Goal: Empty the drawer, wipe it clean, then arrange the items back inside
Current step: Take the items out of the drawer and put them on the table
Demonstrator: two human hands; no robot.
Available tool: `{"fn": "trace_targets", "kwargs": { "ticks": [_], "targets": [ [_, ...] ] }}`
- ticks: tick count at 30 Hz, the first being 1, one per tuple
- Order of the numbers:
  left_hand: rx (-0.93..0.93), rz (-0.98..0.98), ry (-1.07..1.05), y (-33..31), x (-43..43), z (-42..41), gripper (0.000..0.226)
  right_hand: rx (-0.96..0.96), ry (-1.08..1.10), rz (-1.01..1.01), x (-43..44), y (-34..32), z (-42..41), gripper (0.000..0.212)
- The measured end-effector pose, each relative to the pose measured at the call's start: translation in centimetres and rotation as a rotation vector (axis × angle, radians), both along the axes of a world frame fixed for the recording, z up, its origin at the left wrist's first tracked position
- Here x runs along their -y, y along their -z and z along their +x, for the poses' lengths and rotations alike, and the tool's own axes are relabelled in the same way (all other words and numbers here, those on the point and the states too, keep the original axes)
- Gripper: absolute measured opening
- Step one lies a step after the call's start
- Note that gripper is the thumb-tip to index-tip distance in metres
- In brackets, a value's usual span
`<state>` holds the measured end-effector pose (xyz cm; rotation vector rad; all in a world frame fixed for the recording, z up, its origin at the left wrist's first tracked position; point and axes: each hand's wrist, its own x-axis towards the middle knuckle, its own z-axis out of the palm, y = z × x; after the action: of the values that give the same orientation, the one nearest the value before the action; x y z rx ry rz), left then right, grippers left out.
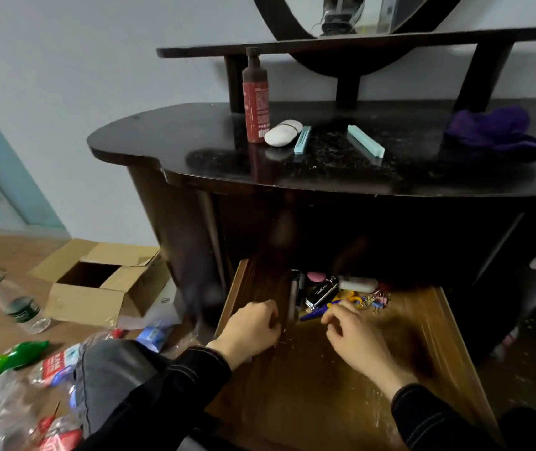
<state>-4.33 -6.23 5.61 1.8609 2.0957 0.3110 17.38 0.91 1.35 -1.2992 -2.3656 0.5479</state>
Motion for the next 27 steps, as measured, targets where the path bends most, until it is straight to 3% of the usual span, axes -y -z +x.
{"fn": "trace_targets", "kwargs": {
  "ticks": [4,11,19,24,27],
  "targets": [
    [-0.082,-0.093,0.009,2.6,-1.3,0.6,0.025,0.060,0.031,-0.238,-1.2,2.0,1.7,0.011],
    [-0.026,-0.040,0.014,4.2,-2.7,0.4,0.031,0.054,0.151,-0.297,-2.7,3.6,1.4,0.013],
    [0.047,0.021,0.071,4.9,-3.0,0.4,0.022,0.249,0.097,-0.096,-5.3,4.1,0.2,0.057],
    [0.066,0.060,0.080,4.7,-3.0,0.3,0.017,0.400,0.093,0.014,-5.5,4.5,-0.7,0.055],
    [0.076,0.086,0.068,4.4,-2.9,0.5,0.011,0.451,0.075,0.076,-5.2,4.4,-0.7,0.043]
  ]
}}
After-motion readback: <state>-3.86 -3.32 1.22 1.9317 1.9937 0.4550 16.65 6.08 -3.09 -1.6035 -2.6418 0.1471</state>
